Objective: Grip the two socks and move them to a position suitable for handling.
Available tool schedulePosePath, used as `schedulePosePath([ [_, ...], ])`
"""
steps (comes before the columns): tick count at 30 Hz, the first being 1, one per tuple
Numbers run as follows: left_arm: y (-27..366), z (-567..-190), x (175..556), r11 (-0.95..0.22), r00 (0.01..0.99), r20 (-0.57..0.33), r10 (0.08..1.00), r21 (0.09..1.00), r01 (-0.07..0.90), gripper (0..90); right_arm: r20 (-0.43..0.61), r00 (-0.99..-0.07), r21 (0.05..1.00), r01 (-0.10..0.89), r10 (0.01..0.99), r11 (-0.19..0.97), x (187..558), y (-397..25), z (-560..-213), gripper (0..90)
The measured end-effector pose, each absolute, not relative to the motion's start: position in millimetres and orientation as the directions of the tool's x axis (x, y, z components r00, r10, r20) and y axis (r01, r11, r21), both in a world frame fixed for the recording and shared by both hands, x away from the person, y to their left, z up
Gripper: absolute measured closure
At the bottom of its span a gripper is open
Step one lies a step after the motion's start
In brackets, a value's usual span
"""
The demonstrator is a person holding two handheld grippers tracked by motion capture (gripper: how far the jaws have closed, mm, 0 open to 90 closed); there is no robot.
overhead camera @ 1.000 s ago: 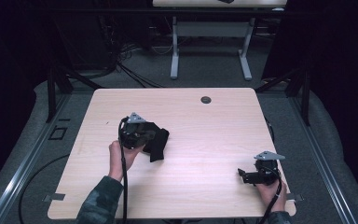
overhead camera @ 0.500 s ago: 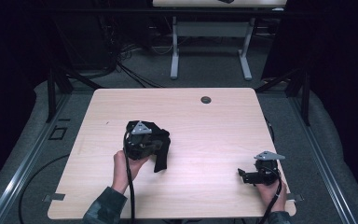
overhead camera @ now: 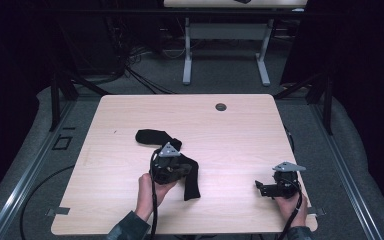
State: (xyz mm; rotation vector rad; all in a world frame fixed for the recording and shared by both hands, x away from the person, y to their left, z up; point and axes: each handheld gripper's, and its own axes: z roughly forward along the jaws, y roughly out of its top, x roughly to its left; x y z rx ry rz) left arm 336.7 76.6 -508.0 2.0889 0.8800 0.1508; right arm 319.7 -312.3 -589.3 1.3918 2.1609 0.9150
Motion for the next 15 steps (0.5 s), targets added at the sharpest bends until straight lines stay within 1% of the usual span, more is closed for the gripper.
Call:
schedulePosePath([
  [3, 68.5, -522.2, 336.3, -0.386, 0.737, -0.226, 0.637, 0.734, 0.559, 85.5, 0.010, -0.417, 0.714, 0.639, 0.909, 0.286, 319.7, -312.3, -589.3, 2.7],
  [5, 65.8, -529.5, 337.7, -0.395, 0.738, -0.236, 0.632, 0.721, 0.570, 80.7, 0.009, -0.417, 0.714, 0.639, 0.909, 0.286, 319.7, -312.3, -589.3, 2.7],
  [6, 64.7, -533.3, 338.3, -0.396, 0.733, -0.241, 0.636, 0.713, 0.579, 75.4, 0.009, -0.417, 0.714, 0.639, 0.909, 0.286, 319.6, -312.3, -589.3, 2.7],
  [7, 65.4, -535.9, 339.2, -0.397, 0.728, -0.245, 0.640, 0.706, 0.587, 65.9, 0.009, -0.416, 0.714, 0.640, 0.909, 0.286, 319.6, -312.2, -589.3, 2.8],
  [8, 67.9, -537.6, 340.0, -0.386, 0.724, -0.255, 0.641, 0.708, 0.592, 62.0, 0.007, -0.413, 0.715, 0.639, 0.911, 0.284, 319.5, -312.0, -589.4, 2.9],
  [10, 74.6, -535.8, 340.8, -0.363, 0.709, -0.254, 0.657, 0.718, 0.593, 47.4, 0.008, -0.413, 0.716, 0.638, 0.911, 0.283, 319.4, -311.9, -589.4, 2.9],
  [12, 85.4, -530.8, 342.4, -0.342, 0.701, -0.249, 0.669, 0.734, 0.587, 42.1, 0.008, -0.411, 0.716, 0.639, 0.912, 0.282, 319.2, -311.7, -589.4, 3.1],
  [14, 97.5, -525.6, 345.5, -0.330, 0.684, -0.221, 0.695, 0.747, 0.577, 35.0, 0.009, -0.412, 0.713, 0.641, 0.911, 0.283, 319.3, -311.8, -589.1, 3.1],
  [15, 104.1, -523.5, 347.8, -0.319, 0.671, -0.215, 0.709, 0.752, 0.577, 33.8, 0.010, -0.413, 0.711, 0.643, 0.911, 0.284, 319.4, -312.0, -588.9, 3.1],
])
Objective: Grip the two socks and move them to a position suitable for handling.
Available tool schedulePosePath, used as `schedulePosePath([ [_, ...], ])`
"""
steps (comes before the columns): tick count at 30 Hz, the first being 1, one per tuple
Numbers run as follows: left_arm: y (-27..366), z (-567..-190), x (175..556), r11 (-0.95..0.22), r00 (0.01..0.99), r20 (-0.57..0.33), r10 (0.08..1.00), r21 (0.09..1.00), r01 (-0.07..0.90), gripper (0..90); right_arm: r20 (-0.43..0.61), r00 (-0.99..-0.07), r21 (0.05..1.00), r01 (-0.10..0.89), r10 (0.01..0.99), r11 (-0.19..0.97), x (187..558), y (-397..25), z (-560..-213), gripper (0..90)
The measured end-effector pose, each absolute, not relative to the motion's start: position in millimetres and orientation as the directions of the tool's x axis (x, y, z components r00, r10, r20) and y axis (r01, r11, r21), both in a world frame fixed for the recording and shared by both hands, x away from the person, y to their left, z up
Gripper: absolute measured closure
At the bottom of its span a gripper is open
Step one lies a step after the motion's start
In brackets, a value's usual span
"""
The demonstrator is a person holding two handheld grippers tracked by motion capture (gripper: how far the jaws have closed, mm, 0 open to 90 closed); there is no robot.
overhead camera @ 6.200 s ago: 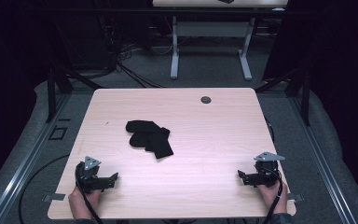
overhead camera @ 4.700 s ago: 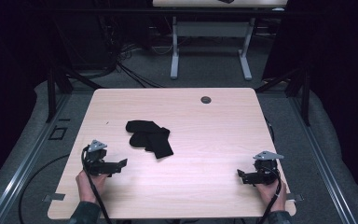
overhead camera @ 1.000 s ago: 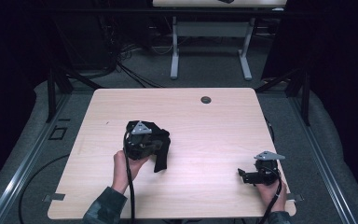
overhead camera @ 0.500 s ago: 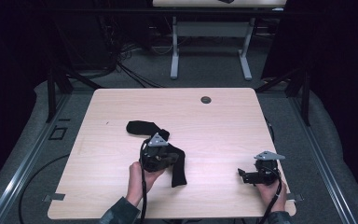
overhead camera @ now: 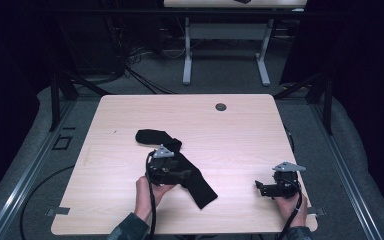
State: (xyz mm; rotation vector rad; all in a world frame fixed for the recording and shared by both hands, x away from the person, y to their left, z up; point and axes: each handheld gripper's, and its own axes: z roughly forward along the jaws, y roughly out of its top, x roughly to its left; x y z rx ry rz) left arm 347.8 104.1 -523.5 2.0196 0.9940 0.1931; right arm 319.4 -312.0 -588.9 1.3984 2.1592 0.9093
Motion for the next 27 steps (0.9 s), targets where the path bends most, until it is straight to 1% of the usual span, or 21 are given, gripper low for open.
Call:
schedulePosePath([
  [2, 117.4, -520.5, 354.2, -0.302, 0.644, -0.196, 0.740, 0.759, 0.577, 29.6, 0.011, -0.410, 0.708, 0.647, 0.912, 0.282, 319.6, -311.5, -588.5, 3.1],
  [5, 130.8, -519.5, 363.3, -0.298, 0.622, -0.183, 0.761, 0.753, 0.587, 26.1, 0.008, -0.407, 0.701, 0.653, 0.913, 0.286, 320.0, -311.7, -587.6, 3.5],
  [8, 140.8, -520.6, 371.9, -0.293, 0.603, -0.177, 0.778, 0.746, 0.597, 25.3, 0.013, -0.403, 0.698, 0.659, 0.915, 0.281, 319.8, -312.3, -586.8, 4.1],
  [12, 146.1, -523.9, 381.7, -0.322, 0.601, -0.143, 0.786, 0.736, 0.595, 26.4, 0.049, -0.402, 0.705, 0.662, 0.914, 0.254, 317.6, -311.9, -582.1, 4.6],
  [15, 146.1, -527.1, 388.2, -0.336, 0.601, -0.132, 0.788, 0.726, 0.600, 28.5, 0.087, -0.425, 0.724, 0.648, 0.901, 0.235, 311.3, -301.7, -572.2, 5.4],
  [20, 143.3, -530.0, 399.4, -0.347, 0.594, -0.116, 0.796, 0.717, 0.605, 32.0, 0.108, -0.487, 0.725, 0.635, 0.867, 0.266, 301.8, -278.7, -558.2, 6.5],
  [24, 141.3, -531.7, 406.1, -0.365, 0.598, -0.108, 0.794, 0.702, 0.612, 34.3, 0.133, -0.528, 0.718, 0.635, 0.839, 0.286, 298.5, -258.4, -555.7, 7.3],
  [27, 139.2, -534.2, 410.1, -0.392, 0.608, -0.095, 0.788, 0.684, 0.615, 36.5, 0.150, -0.560, 0.712, 0.633, 0.815, 0.304, 296.5, -239.1, -555.9, 9.9],
])
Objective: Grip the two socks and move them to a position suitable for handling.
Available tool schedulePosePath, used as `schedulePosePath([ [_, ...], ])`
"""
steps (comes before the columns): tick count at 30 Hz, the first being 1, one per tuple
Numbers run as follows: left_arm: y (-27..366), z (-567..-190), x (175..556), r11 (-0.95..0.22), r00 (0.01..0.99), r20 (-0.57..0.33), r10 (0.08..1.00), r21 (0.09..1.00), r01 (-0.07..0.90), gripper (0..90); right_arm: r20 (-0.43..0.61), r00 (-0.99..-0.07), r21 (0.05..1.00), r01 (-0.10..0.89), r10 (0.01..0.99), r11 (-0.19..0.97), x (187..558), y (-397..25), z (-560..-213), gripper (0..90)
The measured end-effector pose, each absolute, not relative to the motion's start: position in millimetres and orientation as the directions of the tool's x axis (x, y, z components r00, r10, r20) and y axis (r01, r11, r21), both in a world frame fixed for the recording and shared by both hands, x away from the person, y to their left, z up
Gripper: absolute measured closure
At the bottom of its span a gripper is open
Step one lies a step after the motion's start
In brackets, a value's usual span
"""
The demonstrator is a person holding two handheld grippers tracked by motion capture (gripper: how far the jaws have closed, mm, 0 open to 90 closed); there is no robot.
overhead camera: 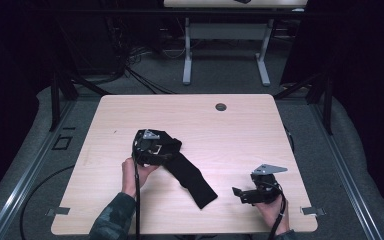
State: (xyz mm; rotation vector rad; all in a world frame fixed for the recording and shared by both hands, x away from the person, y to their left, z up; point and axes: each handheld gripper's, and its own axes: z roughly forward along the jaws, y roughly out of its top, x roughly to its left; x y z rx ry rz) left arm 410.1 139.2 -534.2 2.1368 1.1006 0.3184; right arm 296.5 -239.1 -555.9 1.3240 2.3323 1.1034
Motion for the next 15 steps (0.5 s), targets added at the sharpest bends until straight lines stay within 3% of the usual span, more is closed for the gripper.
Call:
schedulePosePath([
  [4, 135.9, -541.7, 416.5, -0.408, 0.610, -0.103, 0.785, 0.656, 0.635, 40.6, 0.151, -0.608, 0.702, 0.621, 0.780, 0.349, 296.0, -217.3, -555.8, 16.5],
  [8, 135.3, -547.5, 420.6, -0.412, 0.608, -0.111, 0.786, 0.639, 0.650, 43.7, 0.157, -0.640, 0.690, 0.616, 0.752, 0.381, 296.0, -197.1, -558.6, 30.6],
  [15, 135.9, -552.8, 423.8, -0.414, 0.613, -0.132, 0.779, 0.625, 0.662, 53.2, 0.177, -0.672, 0.670, 0.618, 0.720, 0.412, 296.5, -173.6, -566.9, 45.8],
])
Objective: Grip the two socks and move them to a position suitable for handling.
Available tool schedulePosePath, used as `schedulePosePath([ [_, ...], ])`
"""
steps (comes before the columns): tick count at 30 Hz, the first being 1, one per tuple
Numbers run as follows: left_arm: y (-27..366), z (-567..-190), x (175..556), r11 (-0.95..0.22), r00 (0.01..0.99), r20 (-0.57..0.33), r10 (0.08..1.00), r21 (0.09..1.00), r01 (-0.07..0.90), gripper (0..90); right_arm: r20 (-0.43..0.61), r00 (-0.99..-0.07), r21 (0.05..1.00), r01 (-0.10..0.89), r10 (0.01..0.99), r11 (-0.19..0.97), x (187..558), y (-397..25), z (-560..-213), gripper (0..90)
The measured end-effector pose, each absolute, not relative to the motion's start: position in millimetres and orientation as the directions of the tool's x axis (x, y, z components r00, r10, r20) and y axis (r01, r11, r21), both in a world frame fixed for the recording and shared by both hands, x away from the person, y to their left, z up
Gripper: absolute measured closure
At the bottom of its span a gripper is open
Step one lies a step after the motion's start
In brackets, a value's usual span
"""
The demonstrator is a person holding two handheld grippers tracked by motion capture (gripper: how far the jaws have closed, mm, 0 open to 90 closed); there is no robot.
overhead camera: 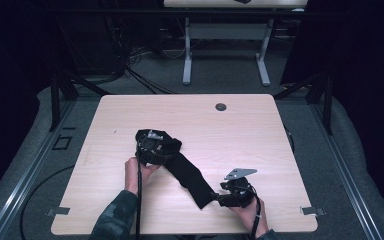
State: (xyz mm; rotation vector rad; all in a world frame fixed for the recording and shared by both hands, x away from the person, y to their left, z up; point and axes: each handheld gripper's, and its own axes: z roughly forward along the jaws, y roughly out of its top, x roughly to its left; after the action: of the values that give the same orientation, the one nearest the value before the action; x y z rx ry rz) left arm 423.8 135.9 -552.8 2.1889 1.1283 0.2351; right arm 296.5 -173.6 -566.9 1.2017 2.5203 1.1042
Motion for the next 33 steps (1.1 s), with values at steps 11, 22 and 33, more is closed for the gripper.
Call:
schedulePosePath([
  [11, 133.8, -557.4, 421.9, -0.459, 0.631, -0.096, 0.770, 0.604, 0.652, 78.9, 0.167, -0.686, 0.653, 0.615, 0.708, 0.442, 298.1, -165.9, -573.1, 71.3],
  [22, 134.7, -557.3, 417.1, -0.467, 0.631, -0.061, 0.773, 0.618, 0.632, 88.3, 0.188, -0.693, 0.675, 0.606, 0.696, 0.422, 296.4, -167.2, -576.2, 84.4],
  [33, 140.7, -533.6, 399.4, -0.438, 0.641, -0.055, 0.766, 0.686, 0.582, 88.4, 0.187, -0.683, 0.714, 0.588, 0.707, 0.380, 294.8, -183.5, -562.8, 85.8],
])
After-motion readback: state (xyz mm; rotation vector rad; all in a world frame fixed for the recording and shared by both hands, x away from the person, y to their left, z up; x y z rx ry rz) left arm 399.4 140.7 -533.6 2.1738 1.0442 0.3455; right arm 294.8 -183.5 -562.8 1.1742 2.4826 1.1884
